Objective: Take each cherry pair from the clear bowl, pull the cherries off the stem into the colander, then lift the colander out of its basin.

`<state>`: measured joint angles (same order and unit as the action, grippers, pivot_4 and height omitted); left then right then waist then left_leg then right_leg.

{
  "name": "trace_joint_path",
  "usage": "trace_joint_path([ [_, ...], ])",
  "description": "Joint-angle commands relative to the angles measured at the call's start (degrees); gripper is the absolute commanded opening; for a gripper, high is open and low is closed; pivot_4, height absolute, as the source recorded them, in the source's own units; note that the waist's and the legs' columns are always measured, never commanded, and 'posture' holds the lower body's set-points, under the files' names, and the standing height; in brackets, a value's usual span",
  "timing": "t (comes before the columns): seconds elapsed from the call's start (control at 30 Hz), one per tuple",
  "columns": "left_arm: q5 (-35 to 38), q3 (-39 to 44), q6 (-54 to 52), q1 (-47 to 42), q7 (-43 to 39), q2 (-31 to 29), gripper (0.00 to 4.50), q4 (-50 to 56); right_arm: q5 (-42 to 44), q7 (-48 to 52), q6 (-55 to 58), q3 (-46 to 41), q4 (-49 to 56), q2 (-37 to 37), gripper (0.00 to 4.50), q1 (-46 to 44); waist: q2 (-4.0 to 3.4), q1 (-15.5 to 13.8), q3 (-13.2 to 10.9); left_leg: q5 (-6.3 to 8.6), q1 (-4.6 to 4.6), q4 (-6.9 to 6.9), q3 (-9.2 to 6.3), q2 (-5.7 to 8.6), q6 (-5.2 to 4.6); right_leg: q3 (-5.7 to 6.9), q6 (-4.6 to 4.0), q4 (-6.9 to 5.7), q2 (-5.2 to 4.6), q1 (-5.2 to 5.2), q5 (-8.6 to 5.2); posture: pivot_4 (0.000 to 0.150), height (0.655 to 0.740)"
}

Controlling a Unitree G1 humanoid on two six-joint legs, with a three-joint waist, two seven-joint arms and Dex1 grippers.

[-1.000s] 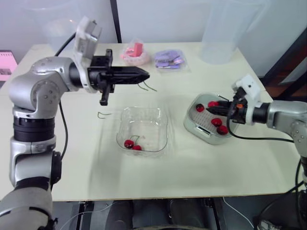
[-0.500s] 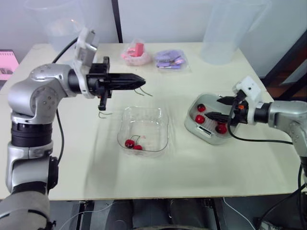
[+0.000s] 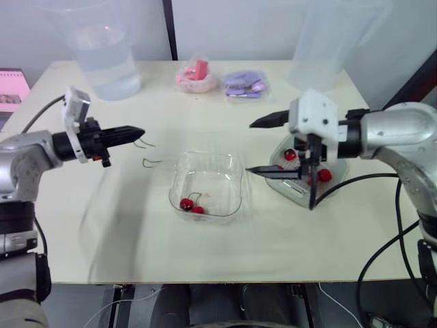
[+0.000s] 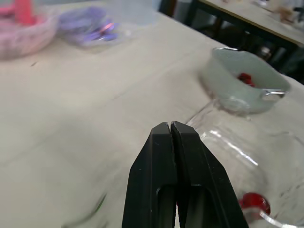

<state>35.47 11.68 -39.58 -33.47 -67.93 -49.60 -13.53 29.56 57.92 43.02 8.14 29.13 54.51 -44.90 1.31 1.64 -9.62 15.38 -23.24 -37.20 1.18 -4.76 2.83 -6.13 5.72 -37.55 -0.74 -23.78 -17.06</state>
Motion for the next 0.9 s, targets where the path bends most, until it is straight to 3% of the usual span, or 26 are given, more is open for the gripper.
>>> trace_joint_path([
  [0.03,-0.23,2.46,0.86,2.05,1.04,0.07,0.00,-1.74,-1.66,0.69,0.11,0.76,0.93,0.37,4.48,-2.66,0.00,-0.44,0.00,0.00,-0.04,-0.01,0.00,-0.01,0.01,0.00,-0.01,0.00,0.01,-0.05,0.01,0.150,0.7367],
  [0.23,-1.48,1.62,1.79,3.00,2.30,2.16,0.00,-7.38,1.93,0.98,7.30,2.05,0.28,-2.52,4.48,-7.28,0.01,-0.88,0.01,-0.04,-0.05,-0.01,0.02,-0.03,0.07,-0.01,-0.02,-0.43,0.06,-0.33,0.01,0.150,0.7367],
  [0.5,-5.94,0.12,3.39,2.73,3.40,3.75,0.00,-16.40,1.05,0.44,8.09,3.04,0.49,-4.69,4.48,-8.13,0.04,-0.75,0.03,-0.04,-0.08,-0.01,0.03,-0.03,0.07,-0.01,-0.02,-0.48,0.06,-0.42,0.02,0.150,0.7367],
  [0.6,-6.91,0.51,3.31,2.73,3.33,3.10,0.97,-18.01,0.87,0.16,8.33,3.05,0.62,-4.88,4.50,-7.84,0.04,-0.77,0.03,-0.04,-0.10,0.01,0.03,-0.03,0.07,-0.01,-0.02,-0.48,0.07,-0.46,0.02,0.150,0.7367],
  [0.83,-8.56,3.47,5.33,3.81,2.81,-2.01,4.44,-20.85,0.50,-0.25,8.31,2.84,0.56,-4.89,4.50,-7.21,0.05,-0.58,0.04,-0.04,-0.10,0.00,0.03,-0.03,0.07,-0.01,-0.02,-0.51,0.07,-0.48,0.02,0.150,0.7367],
  [0.9,-9.02,4.16,6.69,4.01,2.56,-3.77,4.44,-21.45,0.39,-0.20,8.16,2.71,0.39,-4.76,4.50,-7.06,0.05,-0.58,0.04,-0.04,-0.10,0.01,0.03,-0.03,0.07,-0.01,-0.02,-0.52,0.06,-0.49,0.02,0.150,0.7367],
])
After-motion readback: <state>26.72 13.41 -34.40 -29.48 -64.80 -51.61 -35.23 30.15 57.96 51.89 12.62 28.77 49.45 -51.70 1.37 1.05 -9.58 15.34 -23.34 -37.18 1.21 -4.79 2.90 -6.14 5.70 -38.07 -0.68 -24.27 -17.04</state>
